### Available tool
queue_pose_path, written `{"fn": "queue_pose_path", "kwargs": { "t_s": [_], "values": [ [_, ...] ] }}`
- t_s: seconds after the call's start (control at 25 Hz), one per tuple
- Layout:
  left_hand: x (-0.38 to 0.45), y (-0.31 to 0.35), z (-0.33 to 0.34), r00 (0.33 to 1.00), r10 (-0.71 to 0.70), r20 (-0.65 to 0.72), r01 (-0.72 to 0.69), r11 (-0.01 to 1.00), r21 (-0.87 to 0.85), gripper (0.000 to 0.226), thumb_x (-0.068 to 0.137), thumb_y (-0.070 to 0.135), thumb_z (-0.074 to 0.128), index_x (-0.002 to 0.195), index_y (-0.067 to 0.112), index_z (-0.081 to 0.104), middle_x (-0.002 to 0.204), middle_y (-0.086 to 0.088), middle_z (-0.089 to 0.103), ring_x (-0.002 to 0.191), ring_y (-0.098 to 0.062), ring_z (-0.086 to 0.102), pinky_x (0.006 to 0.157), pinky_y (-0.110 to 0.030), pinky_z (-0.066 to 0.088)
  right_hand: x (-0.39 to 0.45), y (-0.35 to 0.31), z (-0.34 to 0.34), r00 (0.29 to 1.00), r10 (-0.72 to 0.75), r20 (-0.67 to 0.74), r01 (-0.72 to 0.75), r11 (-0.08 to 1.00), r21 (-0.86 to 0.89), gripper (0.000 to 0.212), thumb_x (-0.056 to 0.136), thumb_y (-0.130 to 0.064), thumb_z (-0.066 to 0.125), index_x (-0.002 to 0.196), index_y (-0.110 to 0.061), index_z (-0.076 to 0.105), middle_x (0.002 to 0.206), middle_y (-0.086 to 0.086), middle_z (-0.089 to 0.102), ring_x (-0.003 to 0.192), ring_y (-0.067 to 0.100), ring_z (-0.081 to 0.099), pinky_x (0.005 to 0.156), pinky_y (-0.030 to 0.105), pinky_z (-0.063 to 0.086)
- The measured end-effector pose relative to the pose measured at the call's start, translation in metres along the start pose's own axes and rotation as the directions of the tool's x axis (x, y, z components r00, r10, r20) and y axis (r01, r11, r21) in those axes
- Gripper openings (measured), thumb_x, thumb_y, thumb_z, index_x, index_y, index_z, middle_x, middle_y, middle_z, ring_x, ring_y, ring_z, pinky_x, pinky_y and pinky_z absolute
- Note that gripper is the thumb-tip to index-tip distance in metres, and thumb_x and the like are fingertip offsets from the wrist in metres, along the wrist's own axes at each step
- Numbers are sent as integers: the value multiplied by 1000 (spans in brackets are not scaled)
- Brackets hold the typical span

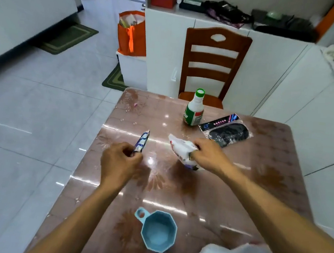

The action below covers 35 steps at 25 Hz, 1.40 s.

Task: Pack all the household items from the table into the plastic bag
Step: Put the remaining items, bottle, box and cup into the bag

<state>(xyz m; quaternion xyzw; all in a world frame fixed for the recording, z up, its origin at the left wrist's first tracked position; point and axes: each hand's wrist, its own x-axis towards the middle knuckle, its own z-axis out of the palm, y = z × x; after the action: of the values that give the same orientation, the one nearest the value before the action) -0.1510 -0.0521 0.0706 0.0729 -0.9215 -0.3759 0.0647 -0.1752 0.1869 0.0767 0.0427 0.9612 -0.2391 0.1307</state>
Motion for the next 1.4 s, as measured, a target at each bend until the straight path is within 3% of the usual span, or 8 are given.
{"fn": "queue_pose_path", "kwargs": {
  "t_s": [0.2,0.36,0.52,0.68,0.88,1.08,1.28,1.4],
  "values": [
    [-89,81,-73,998,46,-44,-58,944,-325,17,75,13,75,86,26,74,75,8,73,63,5,65,64,-17,55,-131,10,-88,936,312,-164,22,412,911,12,66,-18,58,72,-12,66,77,6,66,77,25,60,71,35,46],
    [-169,145,-119,986,151,-66,-165,896,-413,19,81,17,74,99,22,72,86,13,71,77,3,69,64,-13,55,-241,37,-152,916,340,-215,297,-213,931,41,60,-23,56,97,-6,67,92,16,70,87,33,67,89,43,53],
    [-255,202,-137,944,318,-88,-319,814,-485,15,82,14,74,95,18,72,84,14,70,75,0,69,61,-10,53,-354,72,-141,960,278,17,108,-428,897,43,91,-52,49,95,-16,72,91,10,73,79,28,72,82,50,57],
    [-327,218,-125,784,611,-114,-611,726,-316,13,77,7,76,85,15,72,76,7,67,64,-11,61,57,-16,50,-428,95,-108,944,245,223,-78,-491,868,45,84,-51,61,89,-10,79,97,16,74,82,33,73,78,55,57],
    [-387,185,-51,322,915,243,-947,317,61,6,82,17,62,82,14,68,78,-1,65,68,-17,57,57,-29,48,-471,132,-132,944,308,121,14,-404,915,56,67,-24,69,121,-10,63,100,16,74,83,30,73,72,49,60],
    [-386,150,-24,403,773,490,-911,388,137,20,77,39,61,86,22,68,87,2,66,80,-19,58,66,-30,46,-473,144,-143,941,337,3,95,-273,957,28,80,-14,65,108,-15,66,104,9,75,96,24,73,72,45,61],
    [-371,142,-35,577,560,595,-815,439,377,87,69,42,75,144,26,34,147,-11,42,128,-32,44,98,-47,41,-454,136,-121,932,355,-72,172,-258,951,32,84,-7,65,114,-18,66,113,7,70,112,24,65,82,43,58],
    [-360,135,-33,648,524,552,-761,473,444,97,62,19,82,144,22,31,137,-15,49,107,-33,57,83,-45,50,-449,127,-121,906,394,-153,250,-208,946,39,82,-4,66,118,-18,66,114,6,71,108,24,68,84,45,58]
  ]
}}
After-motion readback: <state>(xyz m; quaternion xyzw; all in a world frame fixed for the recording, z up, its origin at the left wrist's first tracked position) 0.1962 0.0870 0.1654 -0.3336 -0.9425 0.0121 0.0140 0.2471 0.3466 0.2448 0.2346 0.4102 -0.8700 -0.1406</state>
